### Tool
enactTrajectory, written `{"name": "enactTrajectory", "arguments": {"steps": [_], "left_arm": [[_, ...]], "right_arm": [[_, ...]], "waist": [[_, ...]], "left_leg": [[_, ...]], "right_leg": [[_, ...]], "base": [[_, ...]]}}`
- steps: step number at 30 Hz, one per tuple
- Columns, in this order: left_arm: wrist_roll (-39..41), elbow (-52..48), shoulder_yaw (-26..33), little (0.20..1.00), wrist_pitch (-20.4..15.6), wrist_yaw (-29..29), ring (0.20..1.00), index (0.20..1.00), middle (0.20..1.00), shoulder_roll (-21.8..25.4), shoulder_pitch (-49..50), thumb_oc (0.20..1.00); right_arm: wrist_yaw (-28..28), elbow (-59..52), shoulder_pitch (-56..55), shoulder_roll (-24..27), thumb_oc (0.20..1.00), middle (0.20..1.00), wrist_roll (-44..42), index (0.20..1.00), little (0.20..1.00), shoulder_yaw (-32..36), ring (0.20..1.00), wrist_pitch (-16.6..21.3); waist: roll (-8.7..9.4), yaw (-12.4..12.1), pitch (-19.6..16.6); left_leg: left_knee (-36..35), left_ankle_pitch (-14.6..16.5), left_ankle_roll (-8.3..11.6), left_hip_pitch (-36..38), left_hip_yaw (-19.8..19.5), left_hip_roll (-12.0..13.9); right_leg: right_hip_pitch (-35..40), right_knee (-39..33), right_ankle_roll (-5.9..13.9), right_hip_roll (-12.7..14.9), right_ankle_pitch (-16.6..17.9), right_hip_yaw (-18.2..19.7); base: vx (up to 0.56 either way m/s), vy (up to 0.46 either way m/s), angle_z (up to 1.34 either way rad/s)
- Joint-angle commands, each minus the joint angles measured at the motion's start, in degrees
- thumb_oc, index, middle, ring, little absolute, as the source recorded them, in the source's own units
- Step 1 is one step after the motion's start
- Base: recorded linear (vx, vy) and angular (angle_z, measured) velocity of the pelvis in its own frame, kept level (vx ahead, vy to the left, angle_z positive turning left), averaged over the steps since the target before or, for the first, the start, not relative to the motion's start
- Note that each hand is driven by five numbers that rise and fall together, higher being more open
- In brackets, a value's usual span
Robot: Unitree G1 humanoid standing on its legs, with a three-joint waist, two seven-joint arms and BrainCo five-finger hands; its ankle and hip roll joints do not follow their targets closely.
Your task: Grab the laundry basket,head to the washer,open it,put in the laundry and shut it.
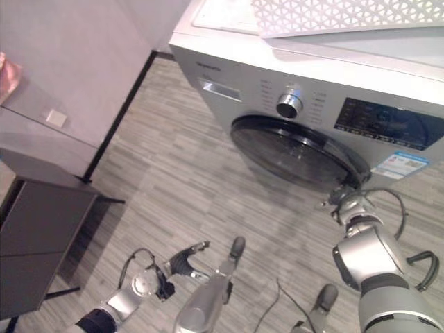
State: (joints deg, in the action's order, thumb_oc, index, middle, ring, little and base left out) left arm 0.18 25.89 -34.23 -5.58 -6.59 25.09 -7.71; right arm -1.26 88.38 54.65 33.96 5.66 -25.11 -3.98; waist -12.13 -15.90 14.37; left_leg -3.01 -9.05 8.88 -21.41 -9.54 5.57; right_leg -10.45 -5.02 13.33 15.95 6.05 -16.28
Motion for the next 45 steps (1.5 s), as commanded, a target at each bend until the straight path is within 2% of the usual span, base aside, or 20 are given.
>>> {"name": "enactTrajectory", "arguments": {"steps": [1, 6, 11, 12, 13, 17, 18, 19, 21, 23, 24, 25, 28, 31, 33, 35, 36, 38, 41, 45], "left_arm": [[4.4, 1.5, 0.7, 1.000, -2.1, 3.5, 1.000, 1.000, 1.000, 1.3, -2.2, 1.000], [7.7, 1.9, 4.8, 1.000, -3.1, 5.1, 1.000, 1.000, 1.000, 1.3, 0.0, 1.000], [10.8, 1.4, 8.4, 1.000, -4.3, 6.0, 1.000, 1.000, 1.000, 2.7, 1.9, 1.000], [11.4, 0.9, 8.6, 1.000, -4.4, 5.9, 1.000, 1.000, 1.000, 3.1, 1.9, 1.000], [12.3, 1.1, 9.4, 1.000, -4.6, 5.3, 1.000, 1.000, 1.000, 4.1, 1.3, 1.000], [8.8, 3.8, 7.6, 1.000, -3.9, 2.7, 1.000, 1.000, 1.000, 4.4, 0.4, 1.000], [7.2, 4.1, 6.5, 1.000, -3.6, 1.8, 1.000, 1.000, 1.000, 4.0, 0.4, 1.000], [5.9, 3.9, 5.3, 1.000, -2.8, 1.1, 1.000, 1.000, 1.000, 3.2, 0.2, 1.000], [6.3, 3.6, 4.8, 1.000, -1.6, 1.1, 1.000, 1.000, 1.000, 0.0, -0.4, 1.000], [5.8, 5.6, 6.2, 1.000, -1.2, 0.9, 1.000, 1.000, 1.000, -1.7, -1.6, 1.000], [5.5, 6.3, 6.7, 1.000, -1.4, 1.3, 1.000, 1.000, 1.000, -1.8, -1.6, 1.000], [5.5, 6.6, 7.5, 1.000, -2.2, 2.9, 1.000, 1.000, 1.000, -1.7, -0.1, 1.000], [7.2, 5.5, 7.0, 1.000, -2.9, 4.9, 1.000, 1.000, 1.000, -1.4, 0.5, 1.000], [9.6, 2.2, 5.9, 1.000, -3.5, 6.1, 1.000, 1.000, 1.000, 0.2, 0.4, 1.000], [10.6, 0.4, 5.2, 1.000, -3.6, 5.5, 1.000, 1.000, 1.000, 1.4, 0.6, 1.000], [10.8, -0.1, 5.0, 1.000, -3.6, 5.1, 1.000, 1.000, 1.000, 1.8, 0.7, 1.000], [10.9, -0.5, 4.6, 1.000, -3.6, 4.9, 1.000, 1.000, 1.000, 2.4, 0.9, 1.000], [11.4, -0.3, 5.2, 1.000, -3.6, 5.0, 1.000, 1.000, 1.000, 2.9, 1.2, 1.000], [11.1, 1.1, 5.7, 1.000, -3.8, 5.6, 1.000, 1.000, 1.000, 3.2, 1.3, 1.000], [10.8, 2.0, 5.9, 1.000, -3.9, 6.6, 1.000, 1.000, 1.000, 3.5, 0.9, 1.000]], "right_arm": [[-4.6, -2.6, 5.7, 6.6, 1.000, 1.000, -4.3, 1.000, 1.000, -2.0, 1.000, 1.3], [-4.1, -2.8, 5.0, 8.4, 1.000, 1.000, -5.5, 1.000, 1.000, -1.3, 1.000, 1.5], [-3.9, -3.2, 8.3, 14.4, 1.000, 1.000, -8.6, 1.000, 1.000, -0.9, 1.000, 2.6], [-3.4, -3.5, 8.6, 15.3, 0.649, 0.649, -9.3, 0.649, 0.649, -1.2, 0.649, 2.7], [2.2, -3.6, 6.7, 15.0, 1.000, 1.000, -8.1, 1.000, 1.000, -4.1, 1.000, 2.7], [14.2, -3.4, -0.8, 6.8, 1.000, 1.000, 1.9, 1.000, 1.000, -12.0, 1.000, 1.2], [16.0, -2.5, -3.6, 2.9, 1.000, 1.000, 7.4, 1.000, 1.000, -14.4, 1.000, 0.9], [16.8, -2.4, -8.2, -3.9, 1.000, 1.000, 18.2, 1.000, 1.000, -18.8, 1.000, 0.4], [18.1, -5.1, -17.1, -11.8, 1.000, 1.000, 32.8, 1.000, 1.000, -25.4, 1.000, -0.4], [22.1, -14.2, -27.0, -14.6, 1.000, 1.000, 39.6, 1.000, 1.000, -30.7, 1.000, 1.8], [21.8, -15.9, -28.0, -15.5, 1.000, 1.000, 35.5, 1.000, 1.000, -28.8, 1.000, 1.7], [15.8, -16.4, -25.8, -17.0, 1.000, 1.000, 18.3, 1.000, 1.000, -20.0, 1.000, 1.4], [7.3, -12.3, -13.8, -17.0, 1.000, 1.000, 8.1, 1.000, 1.000, -13.1, 1.000, 1.2], [2.3, -7.2, -1.1, -11.6, 1.000, 1.000, 3.8, 1.000, 1.000, -8.0, 1.000, 0.7], [0.7, -4.8, 3.5, -6.8, 1.000, 1.000, -0.1, 1.000, 1.000, -4.9, 1.000, 0.6], [0.4, -4.3, 4.9, -4.9, 1.000, 1.000, -1.2, 1.000, 1.000, -4.2, 1.000, 0.8], [-0.7, -3.2, 7.6, -0.8, 1.000, 1.000, -3.6, 1.000, 1.000, -2.9, 1.000, 1.0], [-0.7, -2.8, 9.6, 2.6, 1.000, 1.000, -6.3, 1.000, 1.000, -2.1, 1.000, 1.0], [-2.4, -2.3, 12.0, 7.9, 1.000, 1.000, -10.7, 1.000, 1.000, -0.2, 1.000, 1.3], [-5.1, -2.0, 14.2, 10.8, 1.000, 1.000, -13.0, 1.000, 1.000, 0.2, 1.000, 1.6]], "waist": [[2.83, -0.2, 0.2], [3.55, 0.1, -0.2], [3.35, -1.0, -0.4], [3.31, -1.1, -0.2], [3.51, -1.2, 0.4], [4.08, -0.9, 1.1], [4.08, -1.0, 1.1], [3.83, -1.2, 1.0], [3.60, -1.7, 0.7], [4.83, -0.9, 0.0], [5.25, -0.7, -0.2], [5.75, -0.1, -0.4], [5.95, -0.5, 0.0], [5.22, -2.0, 0.7], [4.44, -3.1, 0.7], [4.18, -3.6, 0.7], [3.67, -4.8, 0.6], [3.28, -5.7, 0.7], [3.36, -6.0, 1.0], [3.81, -5.5, 1.3]], "left_leg": [[-2.0, 1.4, -2.42, 0.7, 4.0, -2.0], [-2.0, 1.5, -2.36, 0.9, 4.5, -2.0], [-2.0, 0.8, -1.98, -1.8, 4.7, -2.7], [-2.0, 0.5, -1.85, -2.5, 4.6, -2.8], [-2.0, 0.3, -1.59, -3.8, 4.7, -2.6], [-2.0, -0.4, -1.67, -4.2, 4.7, -2.4], [-2.0, -0.4, -1.78, -3.9, 4.5, -2.5], [-2.0, -0.2, -2.09, -3.2, 4.2, -2.6], [-2.0, 0.4, -2.47, -1.8, 3.2, -2.8], [-2.0, 1.0, -2.50, 0.2, 1.9, -2.7], [-2.0, 1.4, -2.49, 0.8, 1.8, -2.6], [-2.0, 1.4, -2.63, 1.0, 1.6, -2.6], [-2.0, 1.0, -2.44, -0.2, 2.2, -2.4], [-2.0, 0.5, -2.18, -1.7, 2.2, -2.4], [-2.0, 0.2, -2.12, -2.5, 1.4, -2.8], [-2.0, 0.1, -2.08, -2.9, 1.1, -2.9], [-2.0, -0.1, -2.01, -3.9, 0.4, -3.2], [-2.0, -0.4, -1.89, -4.9, -0.1, -3.6], [-2.0, -0.7, -1.57, -6.4, -0.4, -3.8], [-2.0, -0.9, -1.51, -7.3, -0.2, -3.8]], "right_leg": [[-3.3, 0.0, -2.52, -1.2, -1.0, 4.4], [-3.4, 0.0, -2.43, -1.1, -0.8, 4.7], [-6.6, 0.0, -1.76, -0.3, 0.3, 4.6], [-7.5, 0.0, -1.69, -0.3, 0.6, 4.7], [-8.7, 0.0, -1.64, -0.6, 0.5, 5.0], [-8.5, 0.0, -2.13, -0.8, 0.5, 4.7], [-7.9, 0.0, -2.24, -0.7, 0.3, 4.4], [-6.7, 0.0, -2.38, -0.3, 0.1, 3.7], [-4.3, 0.0, -2.46, 0.2, -0.5, 2.7], [-1.2, 0.0, -2.68, 0.3, -1.5, 1.2], [-0.6, 0.0, -2.79, 0.2, -1.9, 1.0], [-0.4, 0.0, -2.72, 0.0, -1.8, 1.0], [-2.1, 0.0, -2.63, -0.3, -1.1, 1.5], [-3.4, 0.0, -2.47, -0.3, -0.7, 1.4], [-3.5, 0.0, -2.31, -0.1, -0.8, 0.9], [-3.6, 0.0, -2.22, -0.1, -0.8, 0.6], [-3.9, 0.0, -2.02, 0.1, -0.8, -0.1], [-4.6, 0.0, -1.91, 0.1, -0.9, -0.4], [-5.8, 0.0, -1.80, -0.1, -0.9, -0.5], [-6.8, 0.0, -1.82, -0.5, -0.9, 0.1]], "base": [[-0.02, 0.017, -0.05], [-0.02, -0.005, -0.06], [-0.08, 0.002, -0.06], [-0.09, 0.013, -0.14], [-0.05, -0.014, -0.16], [0.01, -0.039, -0.04], [0.09, -0.015, 0.09], [0.10, -0.005, 0.21], [0.11, -0.011, 0.32], [0.13, -0.047, 0.44], [0.09, -0.042, 0.28], [0.01, -0.016, 0.04], [-0.07, 0.023, -0.10], [-0.04, 0.021, -0.14], [0.00, 0.001, 0.04], [0.01, -0.005, 0.22], [0.01, 0.001, 0.30], [-0.01, 0.004, 0.20], [0.00, 0.001, 0.22], [0.00, 0.004, 0.02]]}}
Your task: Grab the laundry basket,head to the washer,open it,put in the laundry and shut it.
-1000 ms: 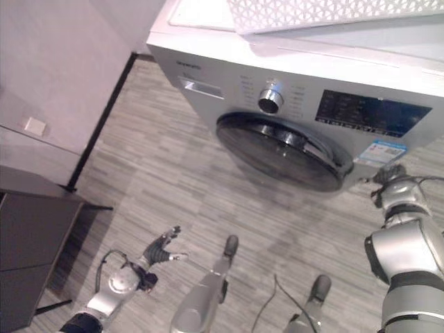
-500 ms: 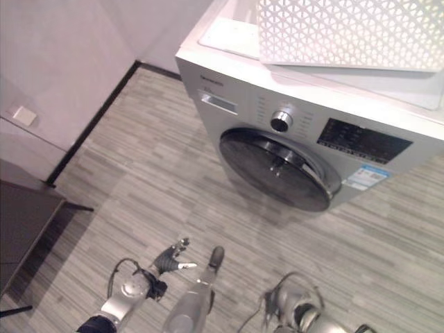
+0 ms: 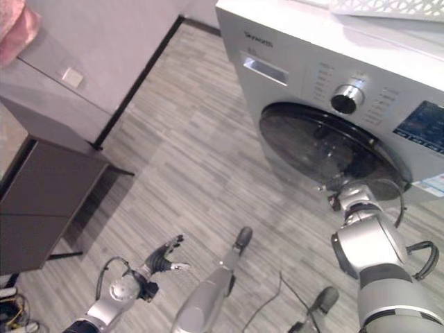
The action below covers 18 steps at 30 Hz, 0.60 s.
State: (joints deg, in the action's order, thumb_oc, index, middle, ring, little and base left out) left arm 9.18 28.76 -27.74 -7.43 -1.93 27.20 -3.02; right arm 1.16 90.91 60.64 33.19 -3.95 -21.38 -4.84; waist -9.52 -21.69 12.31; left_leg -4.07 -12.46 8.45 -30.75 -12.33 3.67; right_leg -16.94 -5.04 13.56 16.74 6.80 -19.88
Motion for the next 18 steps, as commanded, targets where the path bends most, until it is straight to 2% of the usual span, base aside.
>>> {"name": "enactTrajectory", "arguments": {"steps": [1, 5, 6, 12, 14, 15, 16, 18], "left_arm": [[1.9, -0.3, -0.2, 1.000, -2.1, 2.3, 1.000, 1.000, 1.000, 1.1, -3.7, 1.000], [2.6, 1.3, 0.3, 1.000, -2.5, 2.7, 1.000, 1.000, 1.000, 0.2, -3.5, 1.000], [3.3, 2.3, 0.7, 1.000, -2.7, 2.8, 1.000, 1.000, 1.000, -1.0, -3.0, 1.000], [5.8, 4.0, 3.6, 1.000, -4.4, 2.4, 1.000, 1.000, 1.000, -4.3, -0.1, 1.000], [5.0, 8.0, 5.6, 1.000, -4.6, 2.5, 1.000, 1.000, 1.000, -5.4, 1.2, 1.000], [5.0, 8.1, 5.6, 1.000, -4.7, 2.5, 1.000, 1.000, 1.000, -5.4, 1.3, 1.000], [4.1, 10.7, 7.1, 1.000, -5.1, 2.8, 1.000, 1.000, 1.000, -6.4, 2.1, 1.000], [4.3, 12.2, 8.0, 1.000, -5.0, 2.6, 1.000, 1.000, 1.000, -6.7, 3.1, 1.000]], "right_arm": [[-8.0, -6.0, 7.1, 11.6, 1.000, 1.000, -6.7, 1.000, 1.000, -2.5, 1.000, 3.0], [-7.4, -6.6, 4.3, 9.0, 1.000, 1.000, -8.0, 1.000, 1.000, -1.7, 1.000, 3.0], [-6.5, -6.3, 1.2, 5.5, 1.000, 1.000, -5.9, 1.000, 1.000, -1.8, 1.000, 2.7], [-5.4, -7.8, -16.8, -6.7, 1.000, 1.000, 3.6, 1.000, 1.000, -0.9, 1.000, 2.4], [-5.2, -8.6, -26.9, -12.0, 1.000, 1.000, 6.8, 1.000, 1.000, 0.0, 1.000, 2.3], [-5.2, -8.7, -27.1, -12.0, 1.000, 1.000, 6.9, 1.000, 1.000, 0.0, 1.000, 2.3], [-5.4, -8.2, -34.1, -15.0, 1.000, 1.000, 10.1, 1.000, 1.000, 0.4, 1.000, 1.9], [-5.1, -8.1, -37.1, -15.7, 1.000, 1.000, 11.5, 1.000, 1.000, 0.8, 1.000, 1.6]], "waist": [[1.72, 0.9, 3.5], [2.63, 1.8, 3.5], [3.20, 2.3, 3.2], [4.42, 3.6, 1.1], [5.58, 5.2, -0.8], [5.60, 5.2, -0.8], [6.15, 5.9, -2.3], [6.47, 6.4, -3.2]], "left_leg": [[-0.9, 2.7, -1.15, 2.3, 3.0, -1.8], [-0.9, 3.2, -1.31, 3.7, 3.9, -1.5], [-0.9, 3.7, -1.47, 5.1, 4.3, -1.1], [-0.9, 5.3, -2.24, 10.9, 5.5, -0.4], [-0.9, 6.5, -2.61, 14.1, 6.2, 0.1], [-0.9, 6.6, -2.62, 14.2, 6.2, 0.0], [-0.9, 7.5, -3.03, 16.5, 6.4, 0.3], [-0.9, 7.9, -3.27, 17.7, 6.5, 0.4]], "right_leg": [[-0.3, 0.0, -2.09, -1.6, -1.7, 4.2], [0.4, 0.0, -2.17, -1.6, -1.6, 5.0], [1.4, 0.0, -2.26, -1.6, -1.6, 5.5], [6.3, 0.0, -2.49, -1.4, -2.3, 5.3], [8.9, 0.0, -2.43, -1.1, -2.8, 5.2], [9.0, 0.0, -2.42, -1.0, -2.8, 5.2], [10.9, 0.0, -2.30, -0.9, -3.2, 5.0], [11.9, 0.0, -2.19, -0.8, -3.3, 4.9]], "base": [[0.00, 0.000, 0.00], [0.03, 0.006, -0.04], [0.04, -0.002, -0.09], [0.06, -0.028, -0.14], [0.09, -0.043, -0.06], [0.10, -0.064, -0.08], [0.05, -0.037, -0.14], [0.08, -0.038, -0.20]]}}
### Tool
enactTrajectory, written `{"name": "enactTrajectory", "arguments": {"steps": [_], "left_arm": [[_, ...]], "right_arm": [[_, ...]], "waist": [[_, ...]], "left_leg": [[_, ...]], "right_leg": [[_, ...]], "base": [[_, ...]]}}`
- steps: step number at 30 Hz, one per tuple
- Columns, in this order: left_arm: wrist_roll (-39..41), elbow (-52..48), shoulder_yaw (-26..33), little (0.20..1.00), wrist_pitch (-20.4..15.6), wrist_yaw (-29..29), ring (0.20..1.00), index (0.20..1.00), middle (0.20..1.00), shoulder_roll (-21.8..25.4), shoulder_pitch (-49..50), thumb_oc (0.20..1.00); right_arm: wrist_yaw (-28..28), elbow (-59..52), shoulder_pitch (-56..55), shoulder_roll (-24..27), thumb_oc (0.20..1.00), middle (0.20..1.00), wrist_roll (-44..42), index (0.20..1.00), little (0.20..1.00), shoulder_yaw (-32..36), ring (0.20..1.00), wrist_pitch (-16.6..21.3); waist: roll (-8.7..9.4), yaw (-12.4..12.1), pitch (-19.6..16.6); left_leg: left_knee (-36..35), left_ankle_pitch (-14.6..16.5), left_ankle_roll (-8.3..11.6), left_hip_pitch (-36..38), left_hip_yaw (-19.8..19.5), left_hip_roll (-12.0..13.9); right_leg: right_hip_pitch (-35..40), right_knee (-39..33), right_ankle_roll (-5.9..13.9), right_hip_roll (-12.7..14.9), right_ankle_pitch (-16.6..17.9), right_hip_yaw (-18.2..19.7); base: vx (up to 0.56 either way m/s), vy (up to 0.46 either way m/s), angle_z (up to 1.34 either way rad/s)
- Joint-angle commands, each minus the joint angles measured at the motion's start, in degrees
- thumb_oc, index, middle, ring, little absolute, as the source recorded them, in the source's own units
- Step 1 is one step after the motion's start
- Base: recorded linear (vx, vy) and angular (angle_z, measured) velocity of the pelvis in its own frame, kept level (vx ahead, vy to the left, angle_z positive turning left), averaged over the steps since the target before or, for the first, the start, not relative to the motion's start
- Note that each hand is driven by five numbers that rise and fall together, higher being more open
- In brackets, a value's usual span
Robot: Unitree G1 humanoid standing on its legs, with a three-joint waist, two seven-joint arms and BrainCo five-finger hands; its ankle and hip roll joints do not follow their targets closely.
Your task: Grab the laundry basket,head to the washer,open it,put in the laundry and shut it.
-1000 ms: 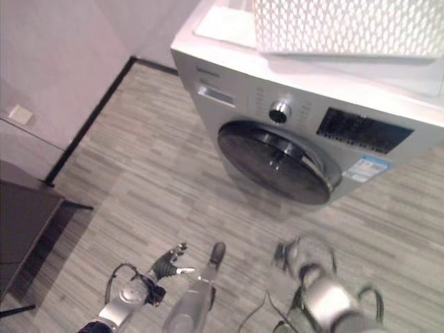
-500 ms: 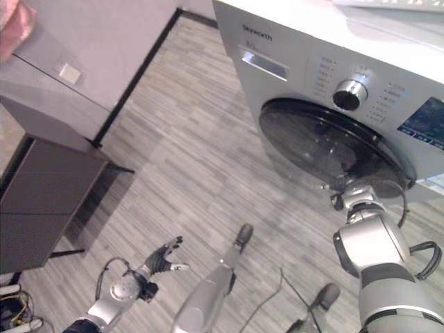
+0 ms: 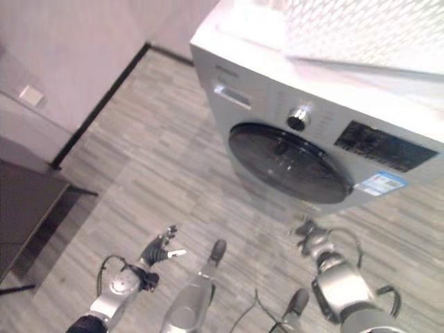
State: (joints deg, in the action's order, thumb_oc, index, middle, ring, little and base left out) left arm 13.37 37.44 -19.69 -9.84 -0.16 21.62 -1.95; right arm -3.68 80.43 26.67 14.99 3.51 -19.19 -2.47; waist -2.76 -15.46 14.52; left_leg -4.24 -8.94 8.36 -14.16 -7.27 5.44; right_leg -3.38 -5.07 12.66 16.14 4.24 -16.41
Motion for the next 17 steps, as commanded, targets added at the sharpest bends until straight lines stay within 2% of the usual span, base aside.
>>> {"name": "enactTrajectory", "arguments": {"steps": [1, 5, 8, 9, 17], "left_arm": [[-0.2, 6.1, 1.2, 1.000, -2.5, 1.0, 1.000, 1.000, 1.000, -1.6, 2.5, 1.000], [-2.9, 12.3, 4.7, 1.000, -2.3, 1.2, 1.000, 1.000, 1.000, -2.7, 4.6, 1.000], [-4.4, 17.4, 7.2, 1.000, -2.2, 1.9, 1.000, 1.000, 1.000, -3.8, 5.9, 1.000], [-5.9, 21.7, 8.9, 1.000, -2.1, 2.8, 1.000, 1.000, 1.000, -4.8, 6.2, 1.000], [-6.1, 29.1, 13.2, 1.000, -1.7, 2.4, 1.000, 1.000, 1.000, -6.6, 7.8, 1.000]], "right_arm": [[0.2, 2.6, -6.5, 1.9, 1.000, 1.000, 5.1, 1.000, 1.000, -0.6, 1.000, -0.8], [0.5, 4.4, -16.6, 0.9, 1.000, 1.000, 6.5, 1.000, 1.000, 4.0, 1.000, -1.4], [0.0, 5.2, -22.1, 0.7, 1.000, 1.000, 7.3, 1.000, 1.000, 6.7, 1.000, -1.7], [0.3, 6.1, -24.7, 0.7, 1.000, 1.000, 5.9, 1.000, 1.000, 9.6, 1.000, -1.8], [0.9, 6.8, -28.5, 0.3, 1.000, 1.000, 1.9, 1.000, 1.000, 13.6, 1.000, -1.1]], "waist": [[0.06, 0.7, -6.3], [1.29, 2.8, -9.6], [1.55, 4.3, -11.4], [1.81, 5.3, -12.3], [1.95, 7.4, -14.5]], "left_leg": [[-0.8, 4.8, -3.36, 2.4, 1.5, -1.3], [-0.8, 5.9, -3.70, 6.6, 2.0, -0.5], [-0.8, 6.5, -3.51, 8.9, 1.9, -0.1], [-0.8, 6.8, -3.41, 10.2, 1.7, 0.1], [-0.8, 7.5, -3.10, 12.5, 1.9, 0.8]], "right_leg": [[-0.6, 0.1, -1.18, -0.1, -0.8, 1.3], [2.5, 0.1, -1.18, -0.2, -1.3, 1.4], [4.9, 0.1, -1.21, -0.4, -1.7, 0.9], [6.1, 0.1, -1.26, -0.6, -2.0, 1.0], [8.1, 0.3, -1.54, -1.0, -2.5, 1.1]], "base": [[0.09, -0.045, -0.13], [0.07, -0.050, -0.09], [0.05, -0.030, -0.26], [0.04, -0.020, -0.06], [0.01, -0.008, -0.02]]}}
